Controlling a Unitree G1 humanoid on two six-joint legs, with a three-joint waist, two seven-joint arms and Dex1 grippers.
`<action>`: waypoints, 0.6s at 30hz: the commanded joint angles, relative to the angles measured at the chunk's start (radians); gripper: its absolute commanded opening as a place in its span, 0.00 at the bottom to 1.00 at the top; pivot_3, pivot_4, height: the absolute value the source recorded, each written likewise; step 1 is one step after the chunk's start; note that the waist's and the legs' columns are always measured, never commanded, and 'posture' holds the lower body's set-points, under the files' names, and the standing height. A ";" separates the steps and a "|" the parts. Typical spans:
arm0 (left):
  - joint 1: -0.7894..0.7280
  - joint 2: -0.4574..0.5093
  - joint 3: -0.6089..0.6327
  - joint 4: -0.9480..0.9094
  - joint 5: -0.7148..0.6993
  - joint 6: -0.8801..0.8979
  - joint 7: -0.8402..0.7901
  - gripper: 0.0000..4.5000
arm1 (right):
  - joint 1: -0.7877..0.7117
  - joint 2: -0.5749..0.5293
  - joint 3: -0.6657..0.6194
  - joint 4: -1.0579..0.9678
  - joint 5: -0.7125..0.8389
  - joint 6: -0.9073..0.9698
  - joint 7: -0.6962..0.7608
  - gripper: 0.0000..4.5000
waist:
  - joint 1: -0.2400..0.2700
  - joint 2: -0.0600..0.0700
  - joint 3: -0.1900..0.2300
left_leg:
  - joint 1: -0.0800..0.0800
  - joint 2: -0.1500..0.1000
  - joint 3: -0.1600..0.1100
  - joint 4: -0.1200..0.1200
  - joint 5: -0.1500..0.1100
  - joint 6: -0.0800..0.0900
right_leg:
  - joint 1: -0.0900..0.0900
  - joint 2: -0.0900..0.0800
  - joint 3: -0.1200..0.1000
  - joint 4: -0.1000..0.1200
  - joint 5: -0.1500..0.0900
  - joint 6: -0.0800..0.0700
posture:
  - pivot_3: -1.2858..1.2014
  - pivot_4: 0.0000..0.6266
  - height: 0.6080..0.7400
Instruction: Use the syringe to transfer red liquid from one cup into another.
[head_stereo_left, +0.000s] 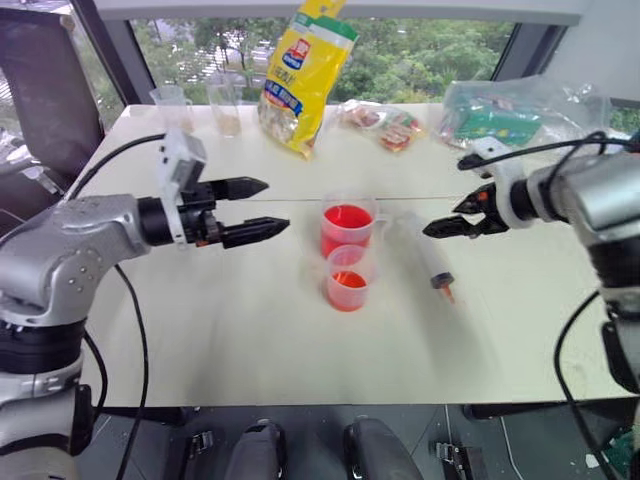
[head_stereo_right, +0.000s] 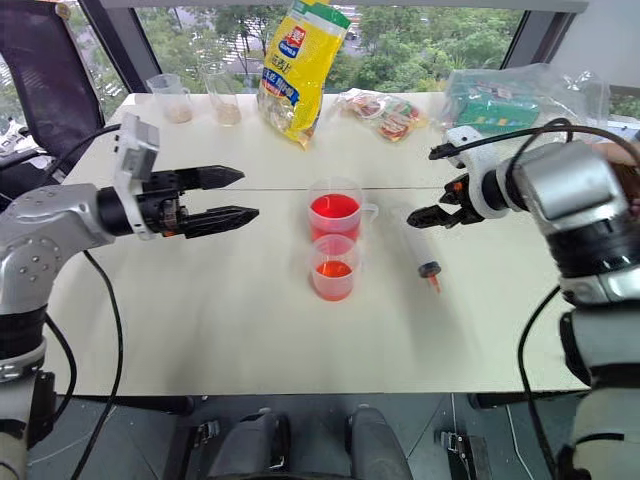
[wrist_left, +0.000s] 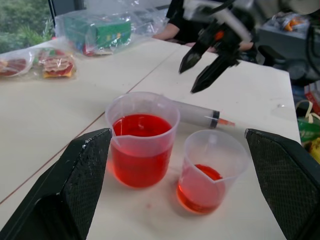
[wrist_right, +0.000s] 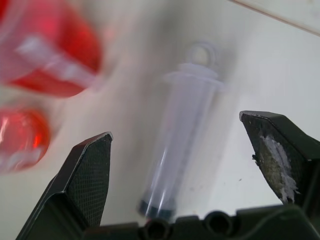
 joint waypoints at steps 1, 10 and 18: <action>-0.023 -0.013 0.006 -0.016 0.002 -0.025 -0.001 0.98 | -0.068 0.074 0.012 0.183 -0.066 0.009 -0.065 0.99 | -0.001 0.000 0.000 | 0.000 0.000 0.000 0.000 0.000 0.000 | 0.000 0.000 0.000 0.000 0.000 0.000 | 0.52 0.24 1.00; -0.025 -0.039 -0.004 0.006 0.036 -0.059 -0.006 0.98 | -0.133 0.240 0.002 0.477 -0.130 -0.074 -0.096 0.99 | -0.006 0.000 0.000 | 0.000 0.000 0.001 0.000 0.000 0.000 | -0.001 0.000 0.000 0.001 0.000 0.000 | 0.52 0.24 1.00; -0.013 -0.041 0.002 0.005 0.056 -0.078 -0.005 0.98 | -0.135 0.313 -0.002 0.575 -0.181 -0.138 -0.096 0.94 | -0.008 0.000 0.000 | 0.000 0.000 0.001 0.001 0.000 0.000 | 0.000 0.000 0.000 0.001 0.000 0.000 | 0.52 0.24 1.00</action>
